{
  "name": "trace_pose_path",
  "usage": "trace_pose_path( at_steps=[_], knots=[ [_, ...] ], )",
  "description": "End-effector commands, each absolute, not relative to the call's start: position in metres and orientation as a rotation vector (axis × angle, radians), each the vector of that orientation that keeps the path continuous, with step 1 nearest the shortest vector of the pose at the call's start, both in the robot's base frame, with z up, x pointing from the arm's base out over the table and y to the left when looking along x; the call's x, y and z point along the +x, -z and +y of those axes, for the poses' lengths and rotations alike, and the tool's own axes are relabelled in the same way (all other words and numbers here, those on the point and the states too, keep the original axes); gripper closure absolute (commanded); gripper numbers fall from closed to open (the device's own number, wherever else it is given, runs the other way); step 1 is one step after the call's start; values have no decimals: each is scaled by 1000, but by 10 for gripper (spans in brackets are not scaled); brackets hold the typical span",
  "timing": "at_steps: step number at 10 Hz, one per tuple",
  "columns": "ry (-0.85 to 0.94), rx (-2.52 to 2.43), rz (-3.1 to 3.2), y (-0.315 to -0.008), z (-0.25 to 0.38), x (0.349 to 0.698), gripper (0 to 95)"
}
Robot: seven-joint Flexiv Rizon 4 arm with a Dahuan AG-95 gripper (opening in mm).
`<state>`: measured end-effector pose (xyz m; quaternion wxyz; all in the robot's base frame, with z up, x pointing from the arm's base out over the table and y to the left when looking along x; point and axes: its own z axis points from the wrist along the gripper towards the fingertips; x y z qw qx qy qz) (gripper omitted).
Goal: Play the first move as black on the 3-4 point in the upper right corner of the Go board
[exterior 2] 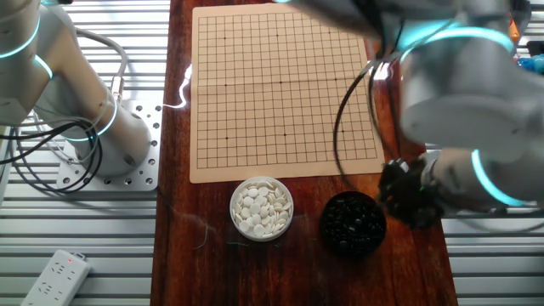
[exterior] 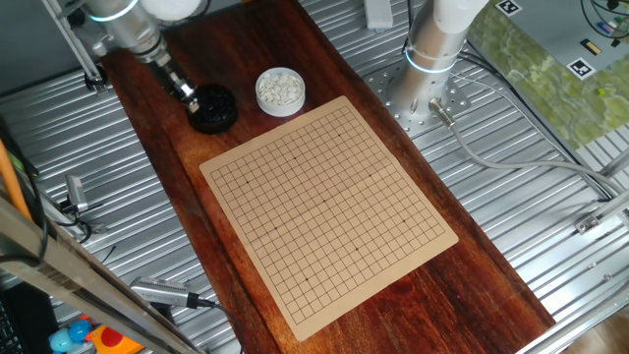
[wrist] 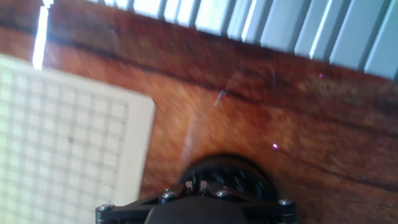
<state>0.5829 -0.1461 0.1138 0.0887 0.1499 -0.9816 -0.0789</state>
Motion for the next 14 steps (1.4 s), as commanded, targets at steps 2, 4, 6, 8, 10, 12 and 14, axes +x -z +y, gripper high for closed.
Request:
trace_pose_path(
  at_steps=[2,4,6,8,10,12,14],
  knots=[
    [290,358,-2947,-115,-110,609,950],
    [323,297,-2956,-110,-86,617,950],
    [334,266,-2966,-106,-71,620,950],
    [325,234,-2960,-101,-54,621,950],
    [322,229,-2955,-100,-49,619,950],
    [329,229,-2953,-96,-46,611,950],
    [325,234,-2951,-89,-45,607,950]
  ],
)
